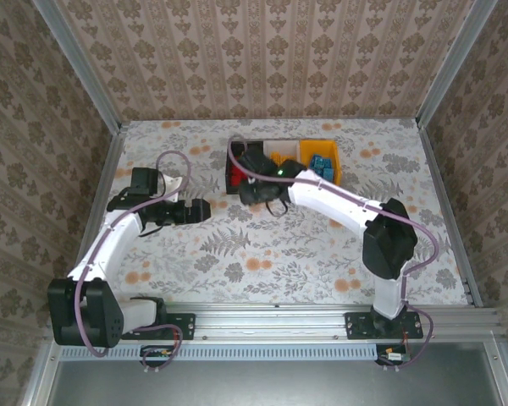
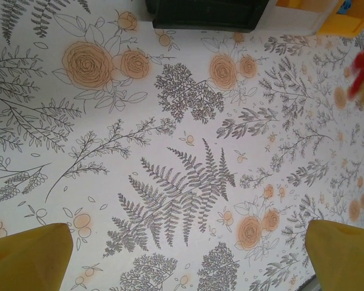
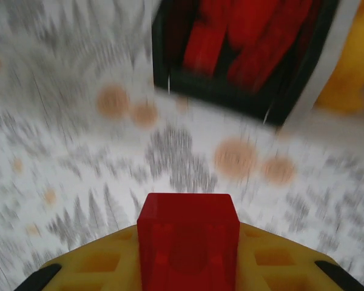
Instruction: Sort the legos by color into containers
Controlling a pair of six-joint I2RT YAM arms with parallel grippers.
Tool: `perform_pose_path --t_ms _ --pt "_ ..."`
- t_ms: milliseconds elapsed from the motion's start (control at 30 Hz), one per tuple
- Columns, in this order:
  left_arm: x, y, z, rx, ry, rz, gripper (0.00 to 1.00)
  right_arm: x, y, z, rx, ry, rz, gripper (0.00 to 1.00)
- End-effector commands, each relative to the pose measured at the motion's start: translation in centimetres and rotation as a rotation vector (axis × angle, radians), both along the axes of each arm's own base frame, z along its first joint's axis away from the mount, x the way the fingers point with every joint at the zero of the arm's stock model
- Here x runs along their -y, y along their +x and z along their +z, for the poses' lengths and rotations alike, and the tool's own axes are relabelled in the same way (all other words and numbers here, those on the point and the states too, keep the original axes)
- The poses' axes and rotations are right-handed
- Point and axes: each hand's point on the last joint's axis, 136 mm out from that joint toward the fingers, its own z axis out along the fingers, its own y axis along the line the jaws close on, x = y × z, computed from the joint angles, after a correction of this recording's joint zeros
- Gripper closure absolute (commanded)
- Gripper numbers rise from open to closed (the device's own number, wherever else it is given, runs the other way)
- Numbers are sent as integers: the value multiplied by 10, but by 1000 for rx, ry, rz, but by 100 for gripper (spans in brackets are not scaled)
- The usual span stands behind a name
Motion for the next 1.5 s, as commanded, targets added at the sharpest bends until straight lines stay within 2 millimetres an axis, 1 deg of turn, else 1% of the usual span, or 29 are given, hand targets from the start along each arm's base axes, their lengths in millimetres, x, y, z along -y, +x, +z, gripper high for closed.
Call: perform_pose_path --t_ms 0,133,300,400,533,700,867,1000,1100,1200,1400,1467 --pt "-3 2 12 41 4 -3 0 0 42 7 51 -25 -26 69" --pt "-4 3 13 43 3 1 0 -8 89 4 75 -34 -61 69" --pt "-5 3 12 39 -1 5 0 -5 139 -7 133 -72 -143 70" --pt "-5 3 12 40 -2 5 0 -4 160 -13 182 -79 -183 70" --pt "-5 4 11 37 -2 7 0 -3 178 -29 221 -79 -215 71" --pt "-5 3 11 35 -2 5 0 -9 188 -56 214 -76 -202 71" --pt "-6 4 10 33 -1 9 0 -6 189 -75 176 -81 -210 70" --pt "-5 4 10 31 -5 7 0 -5 189 -80 163 -77 -210 67" --pt "-5 5 10 28 -8 7 0 -6 189 -79 162 -70 -204 63" --pt "-5 5 9 28 -9 8 0 -6 189 -79 160 -68 -204 55" --pt "-5 5 9 26 -11 8 0 -6 188 -79 155 -66 -206 44" --pt "-5 5 8 25 -9 9 0 -6 188 -79 154 -68 -205 42"
